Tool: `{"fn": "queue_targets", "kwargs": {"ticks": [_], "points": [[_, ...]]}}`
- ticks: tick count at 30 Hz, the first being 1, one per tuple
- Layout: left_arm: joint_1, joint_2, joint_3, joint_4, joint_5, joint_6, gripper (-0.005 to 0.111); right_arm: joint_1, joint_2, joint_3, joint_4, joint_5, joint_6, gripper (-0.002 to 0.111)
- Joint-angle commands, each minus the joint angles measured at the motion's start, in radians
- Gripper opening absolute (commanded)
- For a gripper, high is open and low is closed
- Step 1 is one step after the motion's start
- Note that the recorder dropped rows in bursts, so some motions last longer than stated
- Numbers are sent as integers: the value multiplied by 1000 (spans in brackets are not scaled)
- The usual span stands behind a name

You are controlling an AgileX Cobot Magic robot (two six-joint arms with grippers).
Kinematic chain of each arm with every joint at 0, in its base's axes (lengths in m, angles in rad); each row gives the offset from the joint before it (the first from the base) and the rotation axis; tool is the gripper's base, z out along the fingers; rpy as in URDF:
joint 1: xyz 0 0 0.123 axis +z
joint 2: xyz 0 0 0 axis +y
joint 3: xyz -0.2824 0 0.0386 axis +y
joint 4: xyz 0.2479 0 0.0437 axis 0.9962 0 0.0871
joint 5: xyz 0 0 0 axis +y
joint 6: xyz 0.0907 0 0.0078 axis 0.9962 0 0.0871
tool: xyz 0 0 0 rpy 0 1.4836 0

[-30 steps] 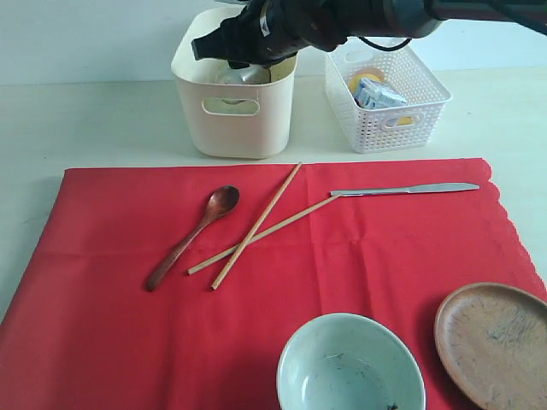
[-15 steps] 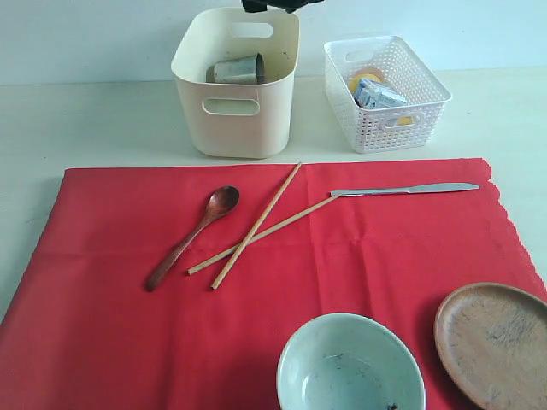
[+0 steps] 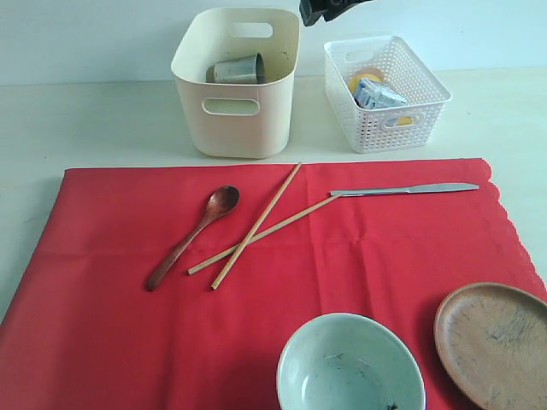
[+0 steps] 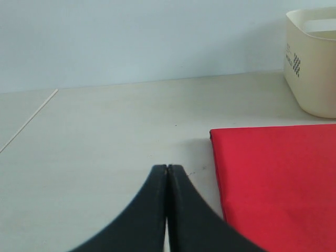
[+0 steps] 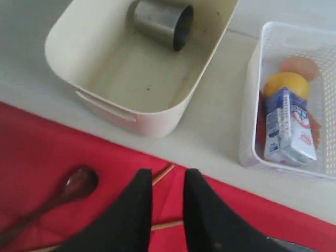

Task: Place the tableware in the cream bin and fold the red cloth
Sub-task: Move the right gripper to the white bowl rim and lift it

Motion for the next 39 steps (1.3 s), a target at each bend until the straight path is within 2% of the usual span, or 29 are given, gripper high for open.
{"fn": "queue_targets", "kwargs": {"ticks": [1, 4, 20, 32, 35, 39], "points": [[-6, -6, 0, 4, -6, -7, 1, -4, -73, 89, 40, 11, -34, 8], [-6, -6, 0, 4, -6, -7, 1, -4, -124, 179, 62, 9, -34, 0], [-6, -6, 0, 4, -6, -7, 1, -4, -311, 698, 452, -101, -281, 0], [-6, -6, 0, 4, -6, -7, 1, -4, -315, 887, 511, -127, -336, 0], [-6, -6, 0, 4, -6, -7, 1, -4, -315, 906, 506, -144, -339, 4], [-6, -6, 0, 4, -6, -7, 1, -4, -315, 921, 506, -172, -340, 19]]}}
